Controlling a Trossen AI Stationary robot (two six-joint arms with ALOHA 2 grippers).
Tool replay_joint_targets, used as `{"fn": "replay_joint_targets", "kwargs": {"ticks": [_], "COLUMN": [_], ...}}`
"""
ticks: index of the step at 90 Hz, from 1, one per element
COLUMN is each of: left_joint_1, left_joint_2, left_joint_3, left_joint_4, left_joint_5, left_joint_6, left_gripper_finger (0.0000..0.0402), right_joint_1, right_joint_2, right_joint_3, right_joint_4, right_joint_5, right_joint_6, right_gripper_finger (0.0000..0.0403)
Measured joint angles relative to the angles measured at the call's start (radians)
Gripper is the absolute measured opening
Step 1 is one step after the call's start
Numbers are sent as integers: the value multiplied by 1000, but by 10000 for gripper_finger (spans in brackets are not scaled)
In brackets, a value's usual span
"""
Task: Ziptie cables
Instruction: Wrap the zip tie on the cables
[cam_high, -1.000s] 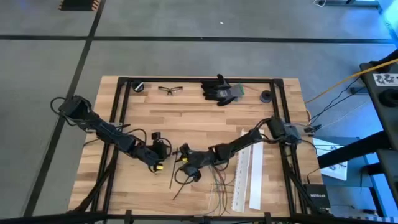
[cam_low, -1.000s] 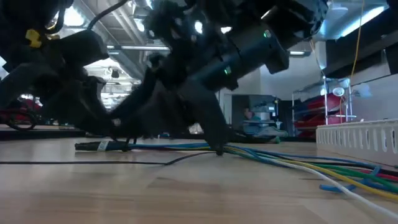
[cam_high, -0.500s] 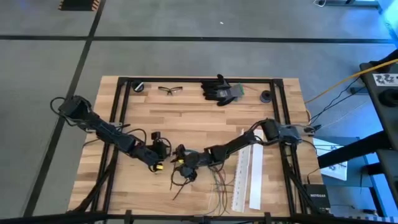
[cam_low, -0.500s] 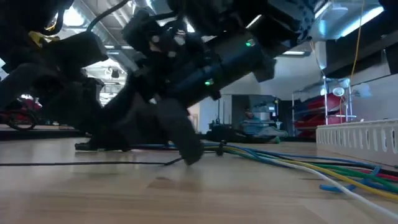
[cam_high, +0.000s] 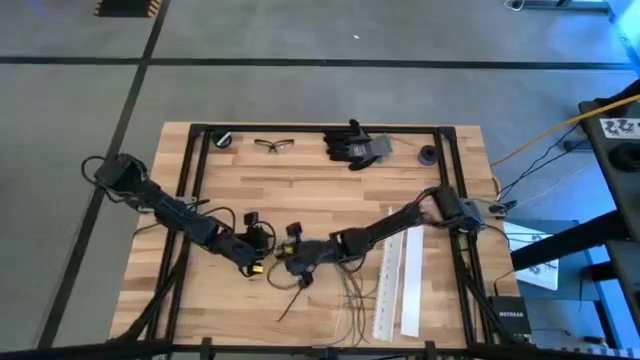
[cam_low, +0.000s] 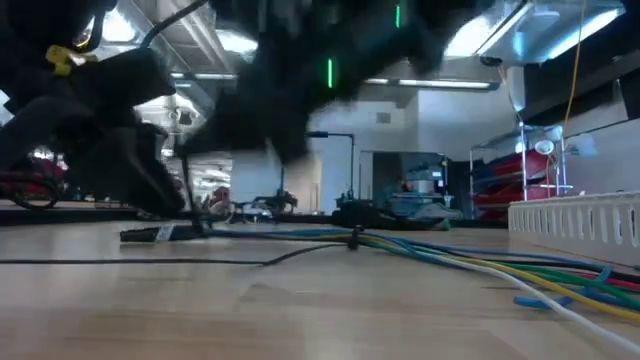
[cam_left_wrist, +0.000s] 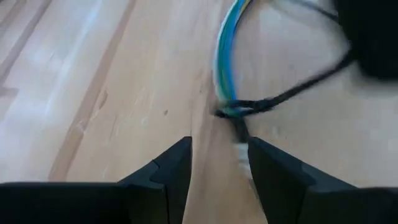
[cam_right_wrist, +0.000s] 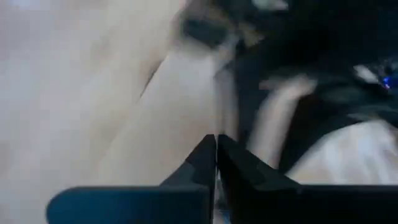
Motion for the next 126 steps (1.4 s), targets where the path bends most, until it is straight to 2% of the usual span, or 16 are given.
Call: {"fn": "replay_joint_targets", "kwargs": {"ticks": [14, 28, 42, 56, 83, 93, 108, 126], "left_joint_1": [-22, -37, -36, -25, 33, 46, 49, 50], "left_joint_2": [-1, -3, -15, 5, 125, 157, 199, 250], "left_joint_3": [35, 86, 128, 111, 104, 104, 105, 105], "left_joint_4": [-10, -78, -194, -70, 23, 71, 79, 80], "left_joint_5": [0, 0, -7, -43, -124, -159, -146, -142], "left_joint_6": [21, 35, -32, -130, -273, -301, -327, -344], "left_gripper_finger": [143, 143, 143, 143, 140, 111, 17, 6], "right_joint_1": [-35, -80, -100, -113, -113, -113, -113, -129], "right_joint_2": [-47, -48, -36, -40, -39, -39, -39, -50], "right_joint_3": [-24, -44, -54, -50, -51, -51, -51, -51], "right_joint_4": [-24, -10, -30, -4, -17, -25, -21, -26], "right_joint_5": [-39, -141, -141, -150, -139, -138, -121, -78], "right_joint_6": [173, 309, 307, 295, 290, 289, 289, 290], "right_gripper_finger": [0, 0, 0, 0, 0, 0, 0, 0]}}
